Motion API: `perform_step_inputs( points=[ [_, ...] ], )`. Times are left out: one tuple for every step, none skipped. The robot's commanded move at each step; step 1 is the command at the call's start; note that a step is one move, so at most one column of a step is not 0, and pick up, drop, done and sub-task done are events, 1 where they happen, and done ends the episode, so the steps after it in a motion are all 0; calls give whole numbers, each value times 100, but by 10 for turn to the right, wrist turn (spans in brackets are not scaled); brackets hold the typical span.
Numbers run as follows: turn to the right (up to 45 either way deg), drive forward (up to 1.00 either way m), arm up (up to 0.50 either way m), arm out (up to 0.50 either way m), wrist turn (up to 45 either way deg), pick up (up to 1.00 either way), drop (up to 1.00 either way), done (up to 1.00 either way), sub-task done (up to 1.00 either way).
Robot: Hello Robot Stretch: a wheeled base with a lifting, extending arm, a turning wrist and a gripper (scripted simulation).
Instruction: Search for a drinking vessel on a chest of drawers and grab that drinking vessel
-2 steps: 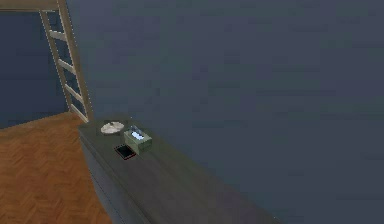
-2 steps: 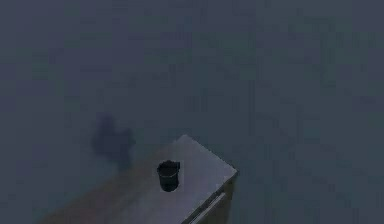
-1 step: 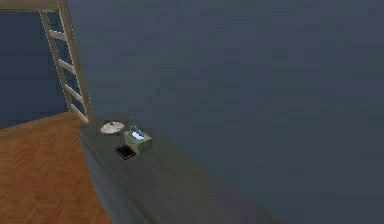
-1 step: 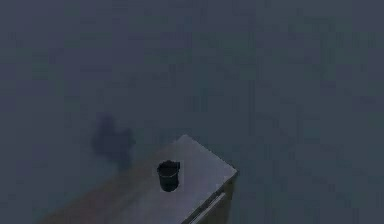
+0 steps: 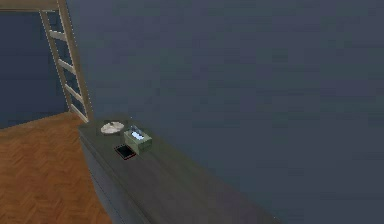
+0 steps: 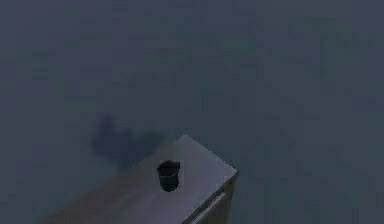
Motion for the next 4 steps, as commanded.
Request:
perform_step_inputs(
  points=[
    [0,0,0,22,0,0,0,0,0],
    [0,0,0,0,450,0,0,0,0],
    [0,0,0,0,450,0,0,0,0],
    [0,0,0,0,450,0,0,0,0]
  ],
)
